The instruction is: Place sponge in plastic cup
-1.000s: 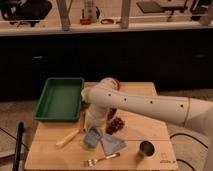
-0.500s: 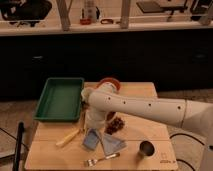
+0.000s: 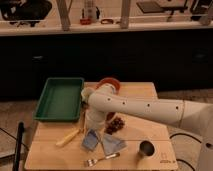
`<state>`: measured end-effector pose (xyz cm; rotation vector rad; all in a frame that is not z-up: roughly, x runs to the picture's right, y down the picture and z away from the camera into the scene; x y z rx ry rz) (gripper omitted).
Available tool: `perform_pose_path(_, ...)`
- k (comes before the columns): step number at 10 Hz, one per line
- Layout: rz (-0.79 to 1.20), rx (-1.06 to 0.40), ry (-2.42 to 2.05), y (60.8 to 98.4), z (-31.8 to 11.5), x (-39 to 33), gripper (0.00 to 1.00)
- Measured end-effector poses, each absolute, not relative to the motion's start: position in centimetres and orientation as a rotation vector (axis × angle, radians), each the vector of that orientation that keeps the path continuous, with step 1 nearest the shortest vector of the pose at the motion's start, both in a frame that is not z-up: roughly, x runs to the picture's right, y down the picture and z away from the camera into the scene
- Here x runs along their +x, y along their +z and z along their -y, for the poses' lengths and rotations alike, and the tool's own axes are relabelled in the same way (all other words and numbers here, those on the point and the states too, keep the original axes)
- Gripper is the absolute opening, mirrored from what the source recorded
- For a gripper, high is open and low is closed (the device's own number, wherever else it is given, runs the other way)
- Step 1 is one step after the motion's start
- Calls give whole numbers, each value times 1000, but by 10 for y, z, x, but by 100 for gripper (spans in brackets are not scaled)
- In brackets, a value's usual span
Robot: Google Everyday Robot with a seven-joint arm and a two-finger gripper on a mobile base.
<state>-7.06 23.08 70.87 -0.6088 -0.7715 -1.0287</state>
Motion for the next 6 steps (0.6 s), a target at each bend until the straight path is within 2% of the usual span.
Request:
perform_pose_path(2, 774, -615, -1032, 709, -231, -74, 72)
perform_pose_path(3, 774, -620, -1033, 709, -231, -74, 79)
perform_pose_path(6, 771, -626, -1035, 709, -230, -75, 80)
